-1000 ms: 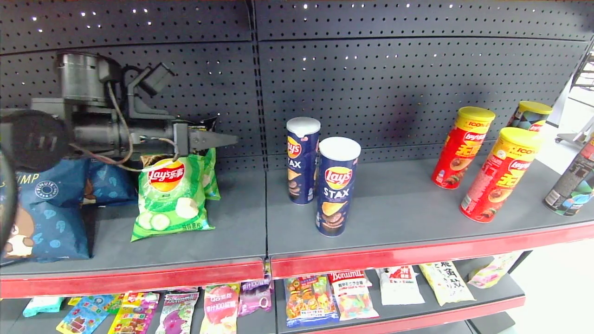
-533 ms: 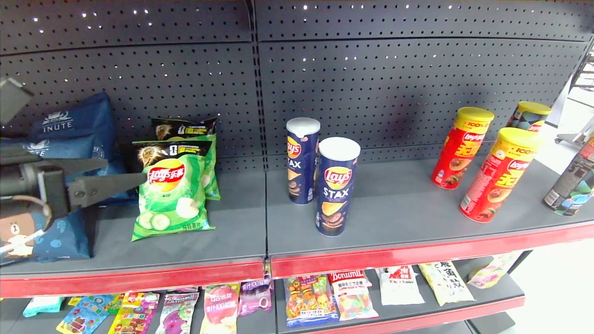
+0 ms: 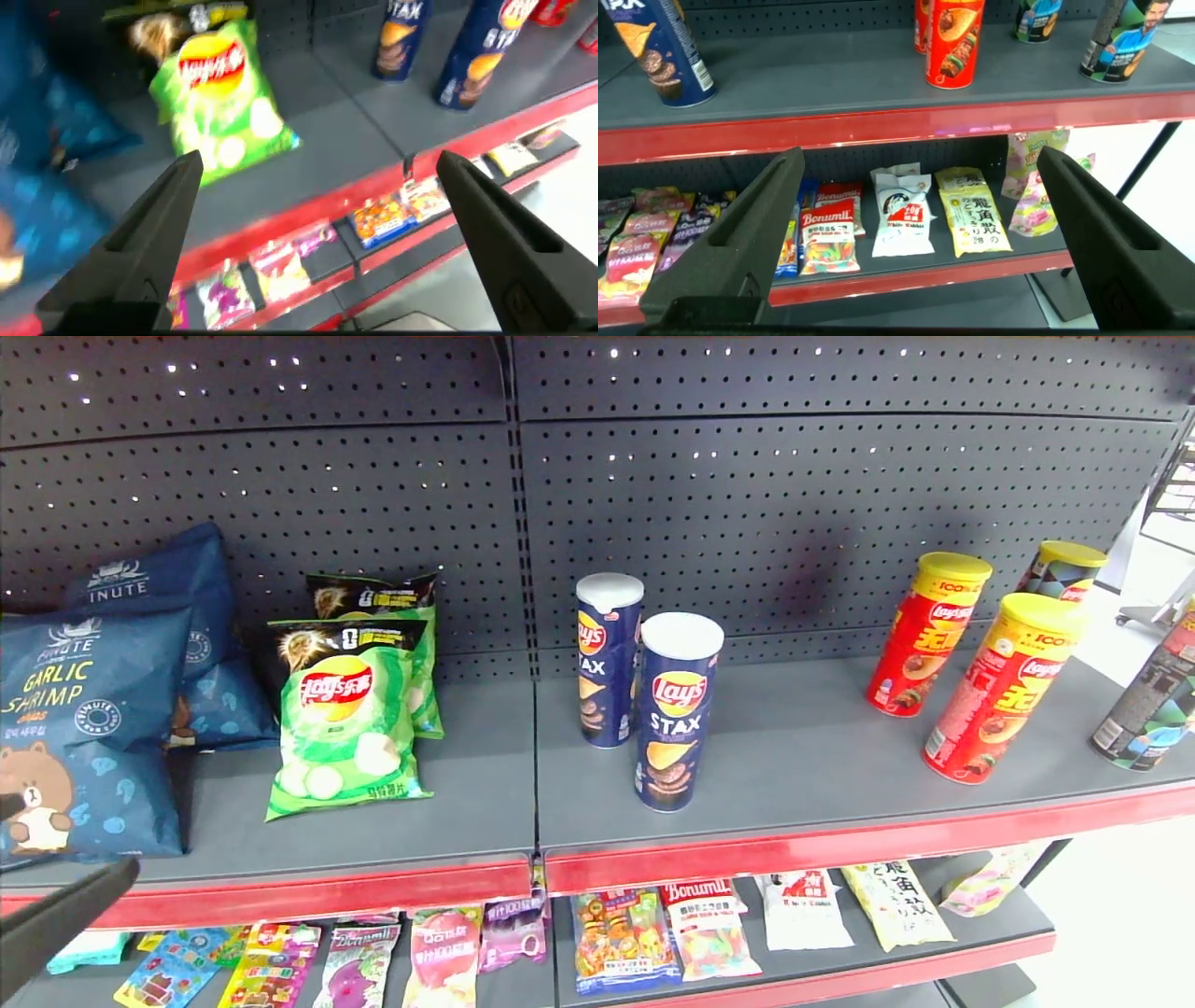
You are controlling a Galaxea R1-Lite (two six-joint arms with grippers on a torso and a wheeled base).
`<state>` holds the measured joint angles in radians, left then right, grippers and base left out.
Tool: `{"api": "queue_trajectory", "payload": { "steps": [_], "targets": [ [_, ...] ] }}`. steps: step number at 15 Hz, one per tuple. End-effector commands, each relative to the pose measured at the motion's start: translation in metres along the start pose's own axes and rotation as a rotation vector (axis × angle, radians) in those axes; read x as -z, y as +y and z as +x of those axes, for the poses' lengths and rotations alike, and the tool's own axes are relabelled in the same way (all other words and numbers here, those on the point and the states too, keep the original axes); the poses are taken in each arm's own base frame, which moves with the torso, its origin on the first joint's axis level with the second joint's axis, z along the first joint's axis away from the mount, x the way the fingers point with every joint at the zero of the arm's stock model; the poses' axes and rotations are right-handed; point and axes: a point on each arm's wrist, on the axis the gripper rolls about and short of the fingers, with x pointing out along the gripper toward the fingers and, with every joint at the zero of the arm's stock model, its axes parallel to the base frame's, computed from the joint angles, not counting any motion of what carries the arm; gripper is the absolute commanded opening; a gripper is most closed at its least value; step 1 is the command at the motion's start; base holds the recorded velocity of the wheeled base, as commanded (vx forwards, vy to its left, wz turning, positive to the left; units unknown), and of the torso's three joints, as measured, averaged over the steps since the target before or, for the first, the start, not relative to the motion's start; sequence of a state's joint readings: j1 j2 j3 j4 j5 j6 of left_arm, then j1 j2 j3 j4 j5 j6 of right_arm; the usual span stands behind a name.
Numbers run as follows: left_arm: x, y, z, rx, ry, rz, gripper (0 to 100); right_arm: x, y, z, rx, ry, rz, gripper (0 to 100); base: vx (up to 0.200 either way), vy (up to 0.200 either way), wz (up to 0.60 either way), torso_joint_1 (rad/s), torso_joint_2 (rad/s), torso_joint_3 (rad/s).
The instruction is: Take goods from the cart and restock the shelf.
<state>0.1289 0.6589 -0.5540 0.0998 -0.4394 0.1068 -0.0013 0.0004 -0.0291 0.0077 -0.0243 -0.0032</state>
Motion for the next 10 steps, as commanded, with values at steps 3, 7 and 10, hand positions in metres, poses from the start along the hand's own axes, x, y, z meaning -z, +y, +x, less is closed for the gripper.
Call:
{"api": "queue_trajectory", "payload": {
  "steps": [3, 7, 10],
  "targets": [
    [0.022, -0.019, -0.037, -0.042, -0.069, 0.032, 100, 0.0, 0.0, 0.0, -0.006, 0.001, -0.046, 100, 0.0, 0.0, 0.0, 0.0, 0.0, 0.0],
    [0.031, -0.019, -0.035, -0.039, -0.042, 0.022, 100, 0.0, 0.0, 0.0, -0.006, 0.001, -0.044, 100, 0.0, 0.0, 0.15, 0.001, 0.0, 0.001],
    [0.033, -0.019, -0.034, -0.036, -0.032, 0.019, 100, 0.0, 0.0, 0.0, -0.009, 0.001, -0.051, 100, 0.0, 0.0, 0.4, 0.005, 0.0, 0.0]
  ]
}}
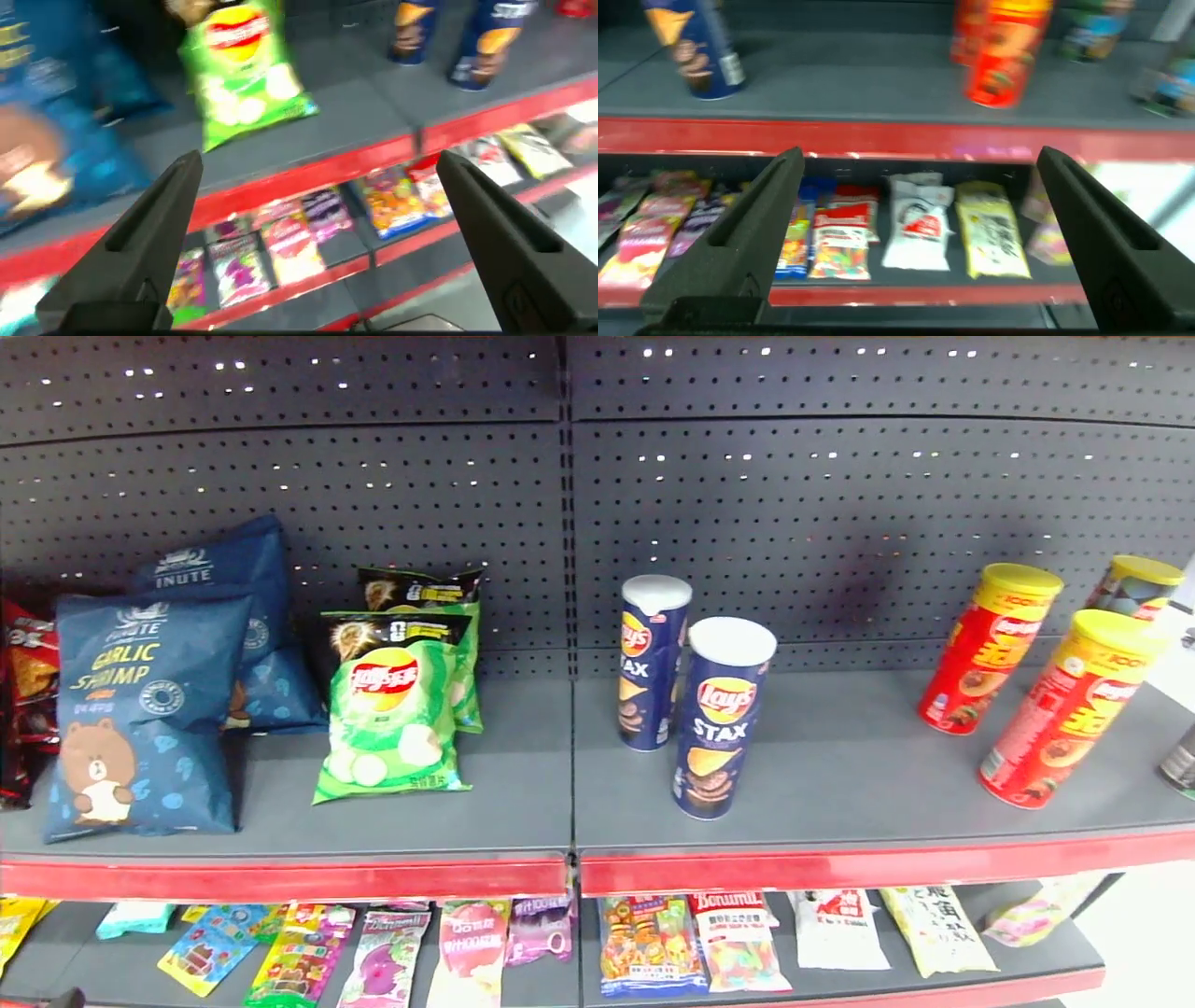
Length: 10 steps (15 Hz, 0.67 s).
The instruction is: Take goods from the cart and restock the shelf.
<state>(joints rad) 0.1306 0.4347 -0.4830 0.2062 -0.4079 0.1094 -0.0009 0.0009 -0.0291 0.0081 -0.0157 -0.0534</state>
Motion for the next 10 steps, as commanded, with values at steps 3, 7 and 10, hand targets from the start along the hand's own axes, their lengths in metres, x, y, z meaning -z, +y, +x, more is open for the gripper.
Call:
{"api": "queue_trajectory", "payload": {
  "steps": [3, 7, 10],
  "targets": [
    [0.004, 0.0, 0.001, -0.003, 0.009, -0.004, 100, 0.0, 0.0, 0.0, 0.002, 0.0, -0.008, 100, 0.0, 0.0, 0.0, 0.0, 0.0, 0.0],
    [0.034, -0.005, -0.008, -0.096, 0.008, 0.008, 100, -0.103, -0.002, 0.051, -0.129, 0.138, 0.037, 100, 0.0, 0.0, 0.0, 0.0, 0.0, 0.0],
    [0.056, -0.009, -0.013, -0.142, 0.013, 0.011, 100, -0.114, 0.015, 0.12, -0.309, 0.197, -0.033, 100, 0.0, 0.0, 0.0, 0.0, 0.0, 0.0]
  ]
}}
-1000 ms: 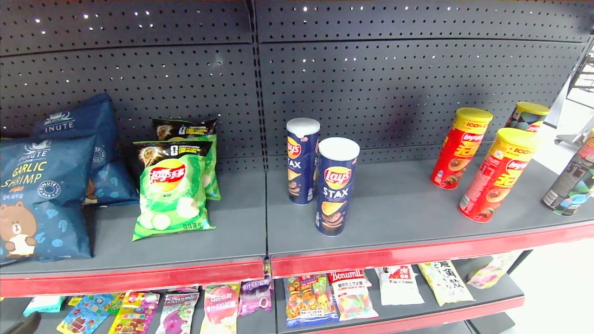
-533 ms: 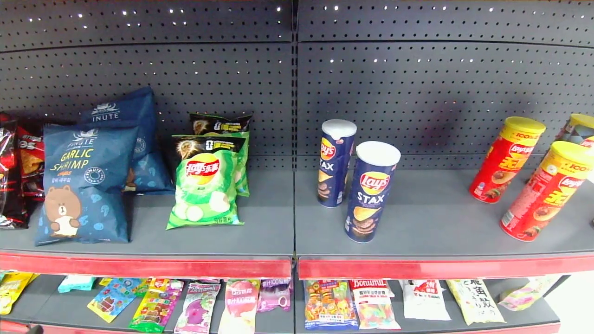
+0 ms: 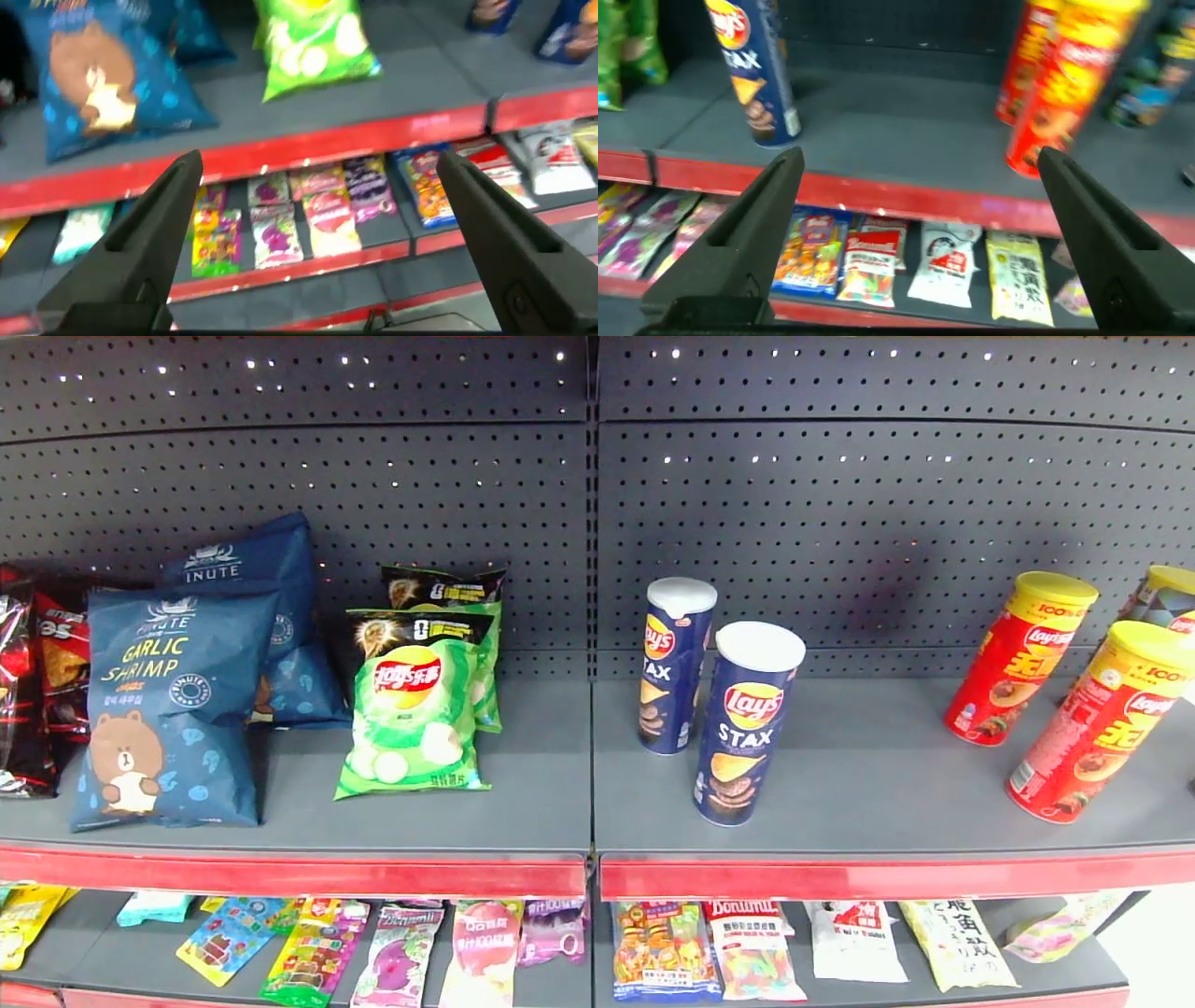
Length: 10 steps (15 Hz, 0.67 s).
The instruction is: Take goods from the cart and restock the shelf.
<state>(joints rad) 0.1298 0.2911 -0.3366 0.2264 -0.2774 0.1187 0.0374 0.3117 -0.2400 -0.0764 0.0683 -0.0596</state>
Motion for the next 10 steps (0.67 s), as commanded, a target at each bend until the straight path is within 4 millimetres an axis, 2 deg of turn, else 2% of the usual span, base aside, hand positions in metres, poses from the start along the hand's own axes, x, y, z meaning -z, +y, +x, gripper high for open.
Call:
{"api": "queue_trajectory", "payload": {
  "steps": [1, 2, 3, 4, 7, 10],
  "targets": [
    [0.017, -0.003, -0.006, -0.023, -0.022, 0.008, 100, -0.041, 0.008, 0.112, -0.209, 0.204, -0.019, 100, 0.0, 0.0, 0.0, 0.0, 0.0, 0.0],
    [0.028, -0.005, -0.009, -0.044, -0.029, 0.011, 100, -0.036, 0.016, 0.14, -0.249, 0.226, -0.022, 100, 0.0, 0.0, 0.0, 0.0, 0.0, 0.0],
    [0.032, -0.006, -0.009, -0.051, -0.033, 0.012, 100, -0.032, 0.02, 0.152, -0.264, 0.236, -0.024, 100, 0.0, 0.0, 0.0, 0.0, 0.0, 0.0],
    [0.042, -0.006, -0.01, -0.071, -0.035, 0.014, 100, -0.02, 0.027, 0.174, -0.28, 0.264, -0.028, 100, 0.0, 0.0, 0.0, 0.0, 0.0, 0.0],
    [0.05, -0.005, -0.006, -0.124, 0.001, 0.004, 100, 0.004, 0.036, 0.194, -0.304, 0.37, -0.035, 100, 0.0, 0.0, 0.0, 0.0, 0.0, 0.0],
    [0.062, -0.002, 0.002, -0.211, 0.022, 0.0, 100, 0.021, 0.039, 0.205, -0.3, 0.453, -0.002, 100, 0.0, 0.0, 0.0, 0.0, 0.0, 0.0]
  ]
}}
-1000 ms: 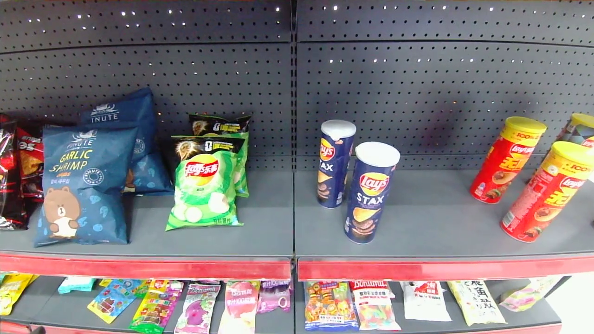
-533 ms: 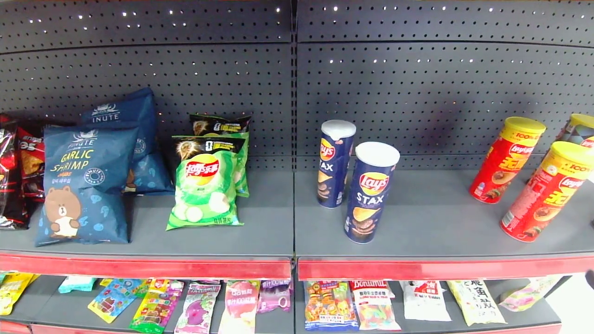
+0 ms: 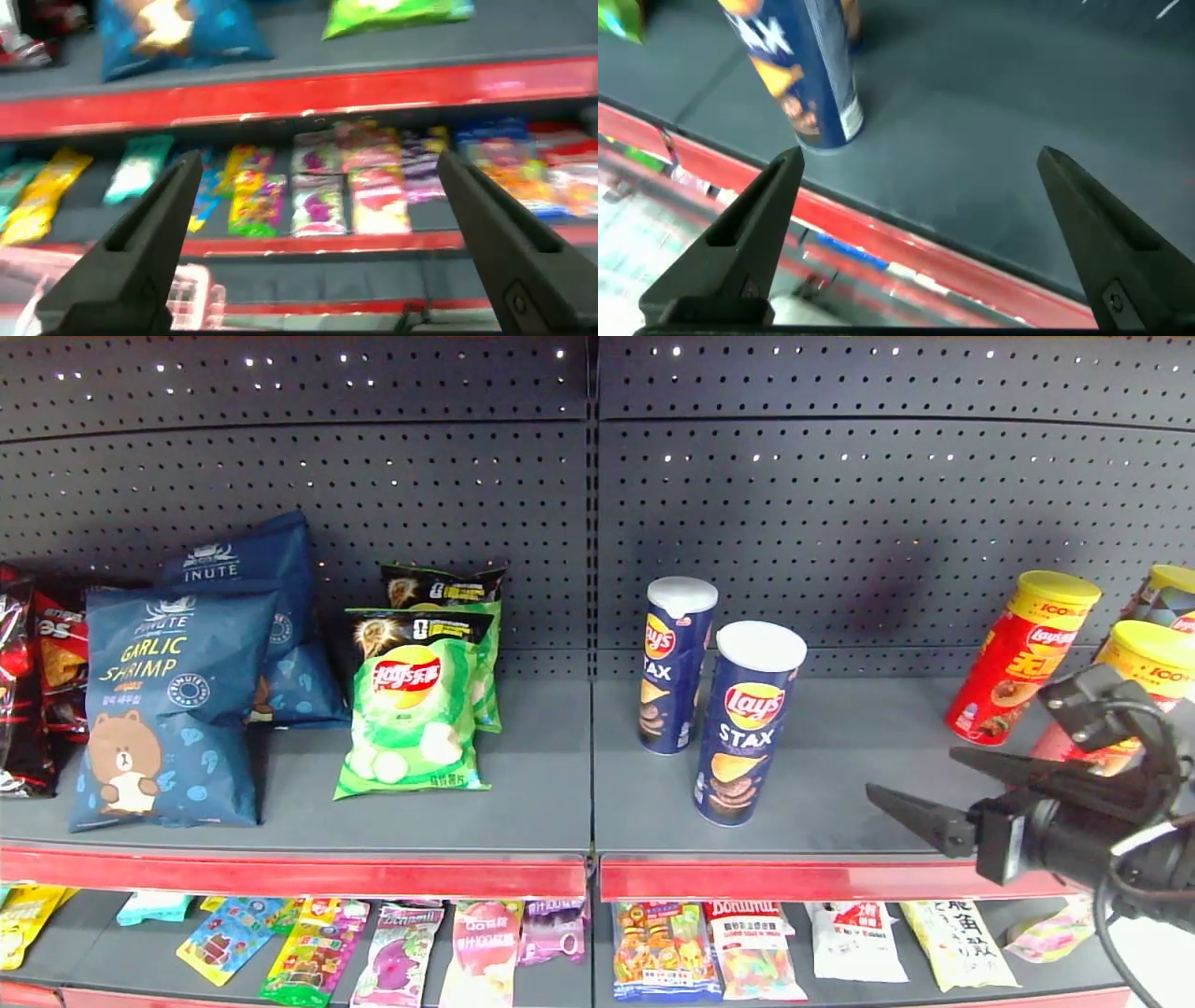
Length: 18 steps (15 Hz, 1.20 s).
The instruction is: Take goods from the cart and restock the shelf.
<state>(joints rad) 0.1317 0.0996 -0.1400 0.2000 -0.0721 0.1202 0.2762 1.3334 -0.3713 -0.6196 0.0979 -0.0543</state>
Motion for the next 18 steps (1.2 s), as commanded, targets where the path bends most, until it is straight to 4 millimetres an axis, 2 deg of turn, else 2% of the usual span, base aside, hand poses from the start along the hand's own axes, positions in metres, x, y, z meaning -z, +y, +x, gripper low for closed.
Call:
{"api": "queue_trajectory", "payload": {
  "steps": [1, 7, 18],
  "targets": [
    [0.006, 0.0, 0.003, -0.016, 0.013, -0.009, 100, 0.02, 0.0, 0.032, -0.014, 0.132, 0.033, 100, 0.0, 0.0, 0.0, 0.0, 0.0, 0.0],
    [0.007, 0.0, 0.004, -0.019, 0.013, -0.017, 100, 0.034, -0.003, 0.072, 0.003, 0.112, 0.038, 100, 0.0, 0.0, 0.0, 0.0, 0.0, 0.0],
    [0.008, 0.0, 0.005, -0.03, -0.003, -0.011, 100, 0.039, -0.005, 0.108, 0.006, 0.058, 0.029, 100, 0.0, 0.0, 0.0, 0.0, 0.0, 0.0]
  ]
}}
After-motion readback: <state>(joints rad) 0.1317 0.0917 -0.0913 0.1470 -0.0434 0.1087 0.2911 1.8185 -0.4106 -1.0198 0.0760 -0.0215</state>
